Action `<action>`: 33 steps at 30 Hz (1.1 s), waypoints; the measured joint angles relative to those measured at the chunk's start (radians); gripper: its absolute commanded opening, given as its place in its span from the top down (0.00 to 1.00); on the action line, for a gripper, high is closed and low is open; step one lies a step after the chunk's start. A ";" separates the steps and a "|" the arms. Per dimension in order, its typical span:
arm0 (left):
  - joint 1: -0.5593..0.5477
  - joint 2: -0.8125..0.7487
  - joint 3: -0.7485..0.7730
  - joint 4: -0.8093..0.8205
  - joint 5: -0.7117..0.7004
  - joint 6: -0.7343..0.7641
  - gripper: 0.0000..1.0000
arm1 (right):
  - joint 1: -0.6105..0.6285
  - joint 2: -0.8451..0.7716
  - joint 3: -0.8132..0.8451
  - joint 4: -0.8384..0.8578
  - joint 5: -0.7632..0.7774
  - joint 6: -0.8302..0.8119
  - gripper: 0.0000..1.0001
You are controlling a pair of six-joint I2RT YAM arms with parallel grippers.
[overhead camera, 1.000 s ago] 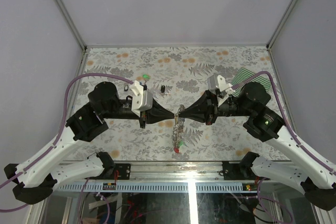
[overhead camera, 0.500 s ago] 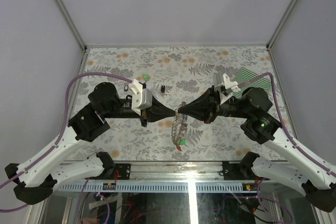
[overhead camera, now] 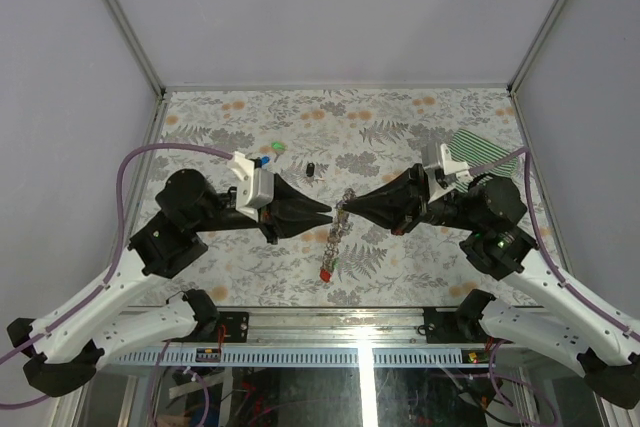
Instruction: Put the keys on the keyring
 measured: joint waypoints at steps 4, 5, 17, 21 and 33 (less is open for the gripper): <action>0.000 -0.043 -0.066 0.114 -0.024 -0.077 0.77 | 0.000 -0.022 0.000 -0.003 -0.003 -0.031 1.00; 0.000 -0.052 -0.080 0.143 -0.033 -0.097 0.77 | 0.000 -0.027 0.000 -0.006 -0.003 -0.040 1.00; 0.000 -0.030 -0.157 0.394 -0.061 -0.274 0.75 | 0.000 -0.043 0.000 -0.064 -0.011 -0.119 1.00; 0.000 -0.011 -0.157 0.421 -0.049 -0.296 0.75 | 0.000 -0.043 0.000 -0.072 -0.013 -0.129 1.00; 0.000 0.012 -0.168 0.451 -0.030 -0.312 0.75 | 0.000 -0.043 0.000 -0.084 -0.037 -0.134 1.00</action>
